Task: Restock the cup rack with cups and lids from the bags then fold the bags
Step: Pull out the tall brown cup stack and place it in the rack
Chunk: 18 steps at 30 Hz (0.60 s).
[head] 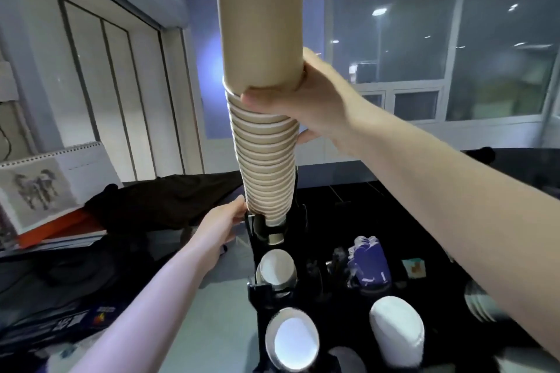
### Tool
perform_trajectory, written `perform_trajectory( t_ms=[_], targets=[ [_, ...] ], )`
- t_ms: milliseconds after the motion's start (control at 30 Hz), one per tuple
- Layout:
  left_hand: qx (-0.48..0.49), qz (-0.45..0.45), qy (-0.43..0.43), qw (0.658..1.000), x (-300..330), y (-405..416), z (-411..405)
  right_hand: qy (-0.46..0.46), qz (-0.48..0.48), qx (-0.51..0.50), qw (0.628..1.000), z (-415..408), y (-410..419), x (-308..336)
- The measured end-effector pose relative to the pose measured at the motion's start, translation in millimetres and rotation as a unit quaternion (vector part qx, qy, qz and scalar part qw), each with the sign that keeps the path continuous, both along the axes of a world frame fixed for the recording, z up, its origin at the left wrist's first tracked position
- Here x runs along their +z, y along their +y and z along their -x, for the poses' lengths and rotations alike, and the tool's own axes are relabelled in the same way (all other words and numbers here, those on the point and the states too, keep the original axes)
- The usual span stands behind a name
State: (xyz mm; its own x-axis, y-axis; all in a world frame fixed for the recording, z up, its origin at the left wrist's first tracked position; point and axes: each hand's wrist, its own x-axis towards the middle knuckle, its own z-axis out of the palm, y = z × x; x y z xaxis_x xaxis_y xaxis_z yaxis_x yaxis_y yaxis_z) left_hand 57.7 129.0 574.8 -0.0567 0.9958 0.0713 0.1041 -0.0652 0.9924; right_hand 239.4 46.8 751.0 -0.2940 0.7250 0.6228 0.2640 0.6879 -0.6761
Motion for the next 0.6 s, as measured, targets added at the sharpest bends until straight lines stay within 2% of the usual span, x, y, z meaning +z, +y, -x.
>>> perform_trajectory(
  t_ms=[300,600],
  targets=[
    [-0.004,0.06,-0.065,0.996,-19,19,1,-0.005,0.041,-0.05,0.998,12,20,-13],
    [-0.011,0.05,-0.061,0.997,-21,13,-5,0.086,0.033,-0.096,0.991,7,29,-21]
  ],
)
